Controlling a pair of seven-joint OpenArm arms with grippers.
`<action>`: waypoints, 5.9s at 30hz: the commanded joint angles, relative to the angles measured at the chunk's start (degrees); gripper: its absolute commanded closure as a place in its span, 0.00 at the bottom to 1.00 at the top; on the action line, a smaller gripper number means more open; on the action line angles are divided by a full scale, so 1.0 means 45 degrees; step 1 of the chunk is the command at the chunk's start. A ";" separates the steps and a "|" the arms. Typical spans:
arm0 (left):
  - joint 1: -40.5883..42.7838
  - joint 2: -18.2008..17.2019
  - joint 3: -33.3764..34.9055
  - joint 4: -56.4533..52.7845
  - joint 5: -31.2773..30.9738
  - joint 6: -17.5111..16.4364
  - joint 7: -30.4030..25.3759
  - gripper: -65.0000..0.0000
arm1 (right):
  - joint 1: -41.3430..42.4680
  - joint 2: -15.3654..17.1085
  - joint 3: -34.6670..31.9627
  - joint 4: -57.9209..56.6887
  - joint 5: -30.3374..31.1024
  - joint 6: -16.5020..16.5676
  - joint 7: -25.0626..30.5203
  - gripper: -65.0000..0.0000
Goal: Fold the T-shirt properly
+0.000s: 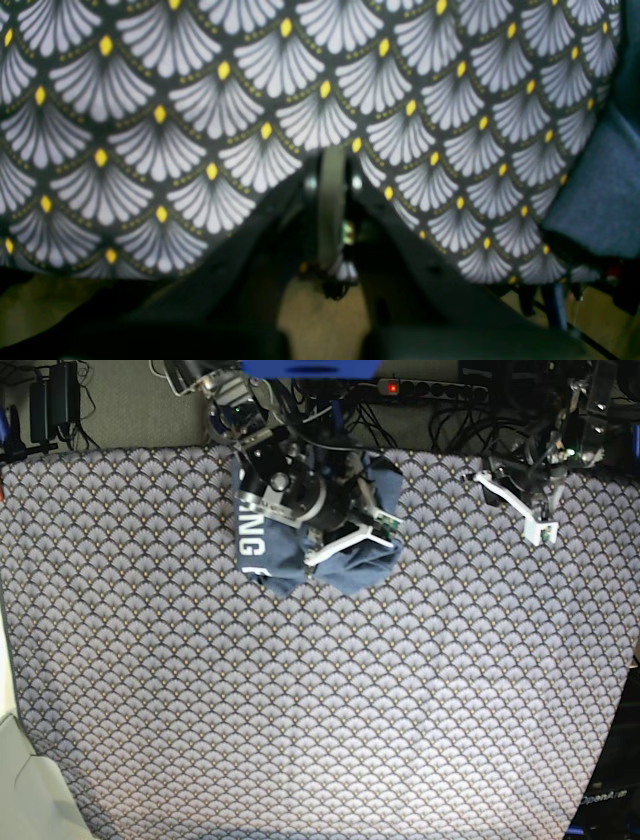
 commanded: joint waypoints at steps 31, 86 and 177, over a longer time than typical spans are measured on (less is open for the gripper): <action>-0.0069 -0.0102 -0.0054 -0.0004 0.0007 0.0057 0.0118 1.00 | 0.1686 -0.0075 -0.0835 0.0153 0.0139 -0.0051 0.0196 1.00; -0.0655 0.0132 0.0083 -0.0043 0.0007 0.0057 0.0137 0.99 | 0.0143 0.0120 -0.1304 0.3416 0.0159 -0.0051 -0.2773 0.72; -0.0987 0.0132 0.0005 0.0035 -0.0091 0.0057 0.0235 0.99 | 0.3952 -0.1169 -0.0796 -0.1253 0.0217 -0.0051 -0.1230 1.00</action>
